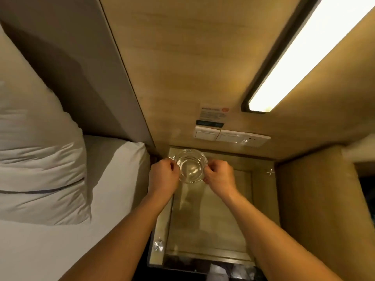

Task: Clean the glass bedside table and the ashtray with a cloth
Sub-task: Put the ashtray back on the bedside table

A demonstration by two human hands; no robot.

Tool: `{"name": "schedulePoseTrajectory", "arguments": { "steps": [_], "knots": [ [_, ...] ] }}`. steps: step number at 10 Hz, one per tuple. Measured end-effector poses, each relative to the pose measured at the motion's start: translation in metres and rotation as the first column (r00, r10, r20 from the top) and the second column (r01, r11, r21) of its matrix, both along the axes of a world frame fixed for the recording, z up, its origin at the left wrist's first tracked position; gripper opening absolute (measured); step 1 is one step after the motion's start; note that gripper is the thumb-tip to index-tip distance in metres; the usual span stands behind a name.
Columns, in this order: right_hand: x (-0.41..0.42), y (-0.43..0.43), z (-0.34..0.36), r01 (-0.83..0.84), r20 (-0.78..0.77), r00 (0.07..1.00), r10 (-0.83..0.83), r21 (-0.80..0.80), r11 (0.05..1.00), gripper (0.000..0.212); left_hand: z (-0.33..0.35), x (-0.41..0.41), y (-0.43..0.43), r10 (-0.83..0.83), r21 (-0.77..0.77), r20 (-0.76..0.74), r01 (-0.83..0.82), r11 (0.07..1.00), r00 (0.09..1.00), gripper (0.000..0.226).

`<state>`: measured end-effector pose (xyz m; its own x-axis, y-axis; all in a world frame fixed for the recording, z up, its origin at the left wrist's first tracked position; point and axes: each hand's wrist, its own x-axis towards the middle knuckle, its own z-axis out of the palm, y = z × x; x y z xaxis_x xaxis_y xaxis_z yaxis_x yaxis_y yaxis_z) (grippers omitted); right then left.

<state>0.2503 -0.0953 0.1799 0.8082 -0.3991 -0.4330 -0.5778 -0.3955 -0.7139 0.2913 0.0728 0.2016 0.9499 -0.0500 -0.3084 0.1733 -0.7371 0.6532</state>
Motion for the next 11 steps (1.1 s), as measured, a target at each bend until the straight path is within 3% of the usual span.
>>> {"name": "schedulePoseTrajectory", "arguments": {
  "steps": [2, 4, 6, 9, 10, 11],
  "knots": [
    [0.034, 0.019, -0.124, -0.018, 0.038, 0.999, 0.019, -0.025, 1.0, 0.021, -0.112, 0.038, 0.008, -0.057, 0.112, -0.029, 0.06, 0.992, 0.998, 0.041],
    [0.064, 0.02, -0.182, -0.061, 0.128, 0.989, 0.073, -0.095, 0.994, 0.035, -0.175, 0.068, 0.014, -0.091, 0.102, -0.028, 0.094, 0.99, 0.995, 0.031],
    [0.069, 0.019, -0.194, -0.067, 0.116, 0.989, 0.086, -0.161, 0.985, 0.023, -0.194, 0.074, 0.011, -0.096, 0.133, -0.003, 0.096, 0.986, 0.995, 0.029],
    [0.064, 0.019, -0.211, -0.035, 0.094, 0.995, 0.044, -0.092, 0.995, 0.015, -0.21, 0.077, 0.01, -0.107, 0.128, -0.024, 0.109, 0.986, 0.994, 0.03],
    [0.06, 0.017, -0.214, -0.01, 0.097, 0.995, 0.017, -0.07, 0.997, 0.018, -0.212, 0.079, 0.019, -0.08, 0.067, -0.098, 0.087, 0.994, 0.992, 0.034],
    [0.038, 0.014, -0.199, -0.017, 0.003, 1.0, 0.017, -0.061, 0.998, 0.022, -0.203, 0.064, 0.033, -0.008, -0.017, -0.159, 0.006, 1.0, 0.987, 0.042]
  ]
}}
